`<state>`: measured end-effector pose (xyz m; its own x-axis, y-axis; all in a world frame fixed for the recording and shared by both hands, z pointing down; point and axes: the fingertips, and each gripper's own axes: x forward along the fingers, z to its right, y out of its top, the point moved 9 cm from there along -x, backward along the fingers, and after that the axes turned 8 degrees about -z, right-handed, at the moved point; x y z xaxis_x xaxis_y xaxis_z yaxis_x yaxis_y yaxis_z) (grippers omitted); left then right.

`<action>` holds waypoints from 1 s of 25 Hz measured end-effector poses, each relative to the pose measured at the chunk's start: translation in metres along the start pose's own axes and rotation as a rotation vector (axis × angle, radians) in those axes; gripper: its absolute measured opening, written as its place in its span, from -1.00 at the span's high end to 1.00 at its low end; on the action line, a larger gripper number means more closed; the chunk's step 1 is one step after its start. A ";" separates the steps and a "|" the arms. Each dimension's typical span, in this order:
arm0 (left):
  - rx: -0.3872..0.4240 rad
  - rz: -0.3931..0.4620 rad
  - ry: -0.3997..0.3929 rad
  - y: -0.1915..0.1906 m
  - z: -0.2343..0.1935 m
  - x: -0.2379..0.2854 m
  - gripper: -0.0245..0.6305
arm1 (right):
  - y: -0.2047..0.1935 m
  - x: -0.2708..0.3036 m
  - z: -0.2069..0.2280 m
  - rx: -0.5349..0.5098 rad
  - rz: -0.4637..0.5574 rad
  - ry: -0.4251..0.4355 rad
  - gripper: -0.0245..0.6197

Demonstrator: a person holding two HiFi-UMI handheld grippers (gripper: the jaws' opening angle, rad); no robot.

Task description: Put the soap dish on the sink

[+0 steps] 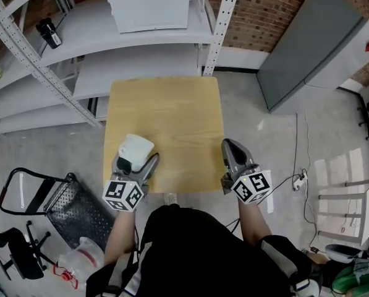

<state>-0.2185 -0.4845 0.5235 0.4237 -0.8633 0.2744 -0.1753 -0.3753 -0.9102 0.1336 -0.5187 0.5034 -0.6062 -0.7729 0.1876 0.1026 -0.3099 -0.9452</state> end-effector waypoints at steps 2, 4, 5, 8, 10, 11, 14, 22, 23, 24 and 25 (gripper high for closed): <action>-0.006 -0.022 -0.011 -0.004 -0.009 0.002 -0.56 | -0.003 0.008 -0.003 0.004 -0.008 -0.010 0.90; -0.010 -0.051 -0.015 -0.007 -0.019 0.006 -0.56 | -0.004 0.019 -0.006 0.009 -0.013 -0.016 0.90; -0.018 -0.071 -0.012 -0.009 -0.024 0.008 -0.56 | -0.004 0.023 -0.008 0.008 -0.018 -0.019 0.90; -0.068 -0.143 0.007 -0.018 -0.036 0.013 -0.56 | -0.006 0.032 -0.015 0.000 -0.042 -0.030 0.90; -0.080 -0.195 0.024 -0.023 -0.044 0.017 -0.56 | -0.007 0.035 -0.020 0.000 -0.048 -0.037 0.90; -0.081 -0.221 0.031 -0.025 -0.048 0.019 -0.56 | -0.008 0.037 -0.021 0.006 -0.050 -0.042 0.90; -0.094 -0.289 0.039 -0.032 -0.056 0.028 -0.56 | -0.015 0.042 -0.017 0.057 -0.062 -0.068 0.90; -0.111 -0.408 0.071 -0.058 -0.056 0.053 -0.56 | -0.047 0.055 0.001 0.073 -0.184 -0.114 0.90; -0.114 -0.420 0.076 -0.059 -0.056 0.056 -0.56 | -0.049 0.059 0.003 0.076 -0.197 -0.109 0.90; -0.115 -0.430 0.082 -0.061 -0.055 0.059 -0.56 | -0.051 0.062 0.006 0.080 -0.208 -0.104 0.90; -0.115 -0.438 0.089 -0.063 -0.055 0.062 -0.56 | -0.054 0.065 0.008 0.083 -0.218 -0.098 0.90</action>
<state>-0.2299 -0.5325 0.6148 0.4031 -0.6385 0.6556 -0.0963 -0.7420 -0.6635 0.0952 -0.5564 0.5683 -0.5425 -0.7313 0.4135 0.0447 -0.5166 -0.8551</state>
